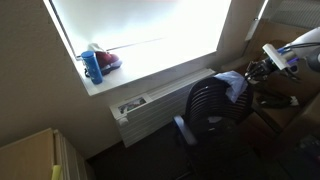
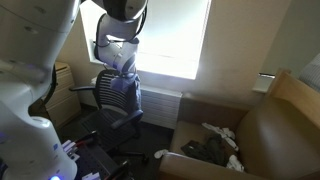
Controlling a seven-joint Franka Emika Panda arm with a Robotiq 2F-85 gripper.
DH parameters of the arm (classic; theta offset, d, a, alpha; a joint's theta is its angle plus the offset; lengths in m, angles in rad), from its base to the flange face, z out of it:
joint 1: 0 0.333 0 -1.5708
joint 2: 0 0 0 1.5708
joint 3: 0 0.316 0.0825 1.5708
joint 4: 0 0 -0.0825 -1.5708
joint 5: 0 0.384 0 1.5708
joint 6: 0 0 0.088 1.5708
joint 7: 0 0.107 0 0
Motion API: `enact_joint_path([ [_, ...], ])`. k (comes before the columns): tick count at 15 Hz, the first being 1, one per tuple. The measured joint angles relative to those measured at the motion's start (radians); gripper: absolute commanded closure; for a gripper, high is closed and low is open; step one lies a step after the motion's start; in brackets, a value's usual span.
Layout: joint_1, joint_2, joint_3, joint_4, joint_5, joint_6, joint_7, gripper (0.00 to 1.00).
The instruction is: Pick up the blue shirt and hang it on the back of the chair
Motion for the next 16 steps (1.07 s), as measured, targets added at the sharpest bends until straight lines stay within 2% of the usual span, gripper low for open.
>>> enact_joint_path([
  [3, 0.141, 0.148, -0.161, 0.082, 0.207, -0.081, -0.204, 0.99],
  [6, 0.321, 0.258, -0.293, 0.230, 0.397, -0.216, -0.320, 0.99],
  [7, 0.390, 0.285, -0.345, 0.288, 0.458, -0.272, -0.336, 0.72],
  [8, 0.460, 0.306, -0.401, 0.344, 0.511, -0.323, -0.338, 0.96],
  [9, 0.506, 0.310, -0.425, 0.369, 0.559, -0.329, -0.356, 0.92],
  [10, 0.523, 0.307, -0.427, 0.375, 0.592, -0.327, -0.377, 0.84],
  [11, 0.527, 0.303, -0.427, 0.376, 0.601, -0.327, -0.382, 0.52],
  [14, 0.536, 0.294, -0.441, 0.378, 0.652, -0.309, -0.440, 0.31],
  [16, 0.583, 0.273, -0.462, 0.370, 0.680, -0.246, -0.507, 0.17],
])
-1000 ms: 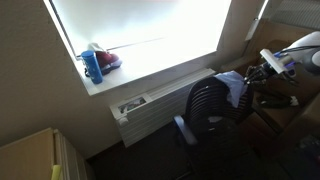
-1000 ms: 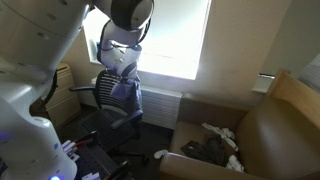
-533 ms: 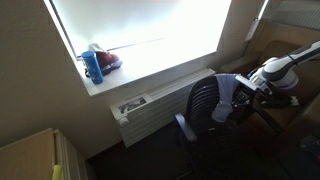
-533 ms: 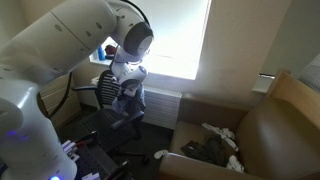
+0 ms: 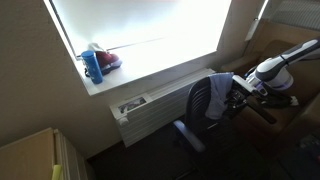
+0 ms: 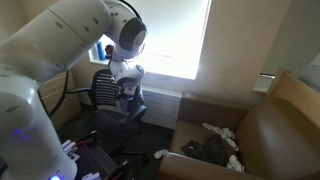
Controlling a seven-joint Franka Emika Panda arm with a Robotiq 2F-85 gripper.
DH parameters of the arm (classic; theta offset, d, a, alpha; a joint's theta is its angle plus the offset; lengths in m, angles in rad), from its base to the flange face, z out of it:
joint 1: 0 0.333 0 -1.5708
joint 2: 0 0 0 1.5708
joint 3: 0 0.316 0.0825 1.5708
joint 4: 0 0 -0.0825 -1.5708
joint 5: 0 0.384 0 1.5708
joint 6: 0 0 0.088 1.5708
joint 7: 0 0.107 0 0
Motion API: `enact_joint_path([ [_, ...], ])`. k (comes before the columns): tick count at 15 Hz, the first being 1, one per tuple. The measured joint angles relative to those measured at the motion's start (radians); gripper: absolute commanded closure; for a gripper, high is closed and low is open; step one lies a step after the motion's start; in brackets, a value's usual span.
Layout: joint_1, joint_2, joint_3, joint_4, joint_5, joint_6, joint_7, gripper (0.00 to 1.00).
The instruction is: Pick up the blue shirt and hang it on the back of the chair
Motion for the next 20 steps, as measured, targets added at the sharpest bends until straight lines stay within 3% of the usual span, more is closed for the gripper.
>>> enact_joint_path([
  [2, 0.053, -0.045, -0.027, -0.016, 0.015, 0.058, -0.040, 0.03],
  [3, 0.078, -0.074, -0.042, -0.029, 0.016, 0.080, -0.054, 0.01],
  [8, 0.186, -0.291, -0.138, -0.156, 0.017, 0.150, -0.107, 0.00],
  [11, 0.187, -0.461, -0.134, -0.272, 0.037, 0.265, -0.112, 0.00],
  [13, 0.122, -0.561, -0.043, -0.335, 0.086, 0.365, -0.113, 0.00],
  [18, -0.207, -0.736, 0.346, -0.374, 0.199, 0.483, 0.003, 0.00],
  [20, -0.317, -0.756, 0.447, -0.374, 0.198, 0.556, 0.030, 0.00],
])
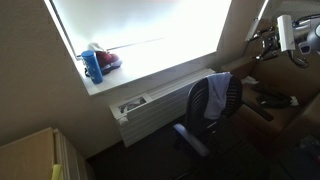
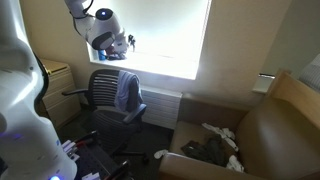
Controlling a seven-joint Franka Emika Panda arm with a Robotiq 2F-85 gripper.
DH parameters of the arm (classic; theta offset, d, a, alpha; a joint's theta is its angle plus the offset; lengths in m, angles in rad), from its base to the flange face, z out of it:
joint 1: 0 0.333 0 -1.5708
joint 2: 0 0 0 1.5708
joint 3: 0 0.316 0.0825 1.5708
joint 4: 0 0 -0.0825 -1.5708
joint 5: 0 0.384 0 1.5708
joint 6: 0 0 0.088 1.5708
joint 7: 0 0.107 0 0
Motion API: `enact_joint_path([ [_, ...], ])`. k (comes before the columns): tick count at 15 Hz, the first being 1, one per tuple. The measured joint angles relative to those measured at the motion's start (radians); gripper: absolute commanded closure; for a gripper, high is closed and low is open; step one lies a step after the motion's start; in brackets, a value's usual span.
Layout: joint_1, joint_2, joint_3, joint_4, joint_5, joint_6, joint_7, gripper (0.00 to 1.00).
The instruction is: Pick up the blue shirt and hang it on the back of the chair
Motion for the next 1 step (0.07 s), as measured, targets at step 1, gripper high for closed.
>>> enact_joint_path([
  [1, -0.025, 0.001, 0.016, 0.000, -0.001, 0.011, 0.000, 0.00],
])
